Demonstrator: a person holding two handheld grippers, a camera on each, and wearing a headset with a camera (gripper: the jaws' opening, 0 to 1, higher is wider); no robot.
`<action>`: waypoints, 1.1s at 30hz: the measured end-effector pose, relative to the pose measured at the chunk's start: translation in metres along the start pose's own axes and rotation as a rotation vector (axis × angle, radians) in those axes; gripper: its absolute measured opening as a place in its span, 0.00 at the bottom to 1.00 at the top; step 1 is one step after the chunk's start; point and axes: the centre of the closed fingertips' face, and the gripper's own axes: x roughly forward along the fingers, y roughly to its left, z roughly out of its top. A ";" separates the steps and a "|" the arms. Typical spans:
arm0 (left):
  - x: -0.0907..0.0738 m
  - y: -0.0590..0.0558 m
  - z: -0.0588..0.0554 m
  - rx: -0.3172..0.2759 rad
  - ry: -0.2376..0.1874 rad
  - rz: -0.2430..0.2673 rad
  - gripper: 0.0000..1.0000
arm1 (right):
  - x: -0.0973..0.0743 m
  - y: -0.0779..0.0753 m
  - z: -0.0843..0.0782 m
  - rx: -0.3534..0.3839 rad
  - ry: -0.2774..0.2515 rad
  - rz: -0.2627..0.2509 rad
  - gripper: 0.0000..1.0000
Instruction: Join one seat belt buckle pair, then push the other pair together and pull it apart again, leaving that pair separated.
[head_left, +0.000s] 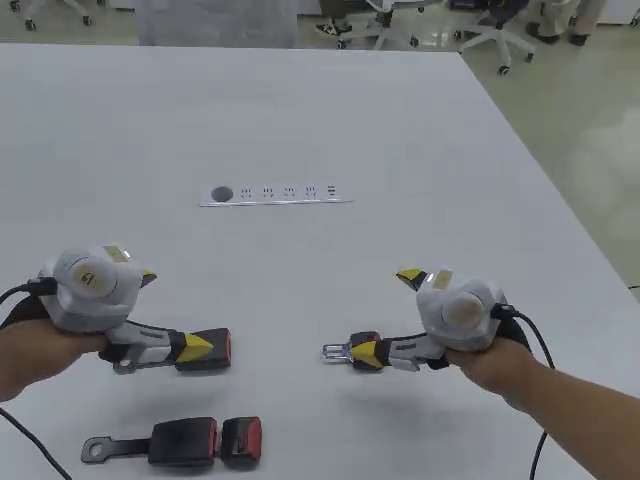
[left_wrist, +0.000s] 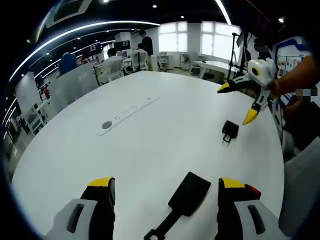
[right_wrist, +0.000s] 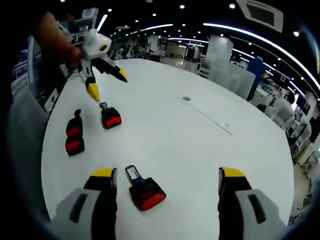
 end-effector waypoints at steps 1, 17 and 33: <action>-0.004 0.000 0.002 -0.025 -0.013 0.008 0.88 | -0.001 0.000 0.002 0.019 -0.008 -0.015 0.84; -0.077 -0.021 0.001 -0.275 -0.189 0.120 1.00 | -0.034 0.039 0.019 0.121 -0.091 -0.155 0.95; -0.137 -0.047 -0.055 -0.349 -0.212 0.189 1.00 | -0.073 0.095 0.026 0.115 -0.167 -0.133 0.96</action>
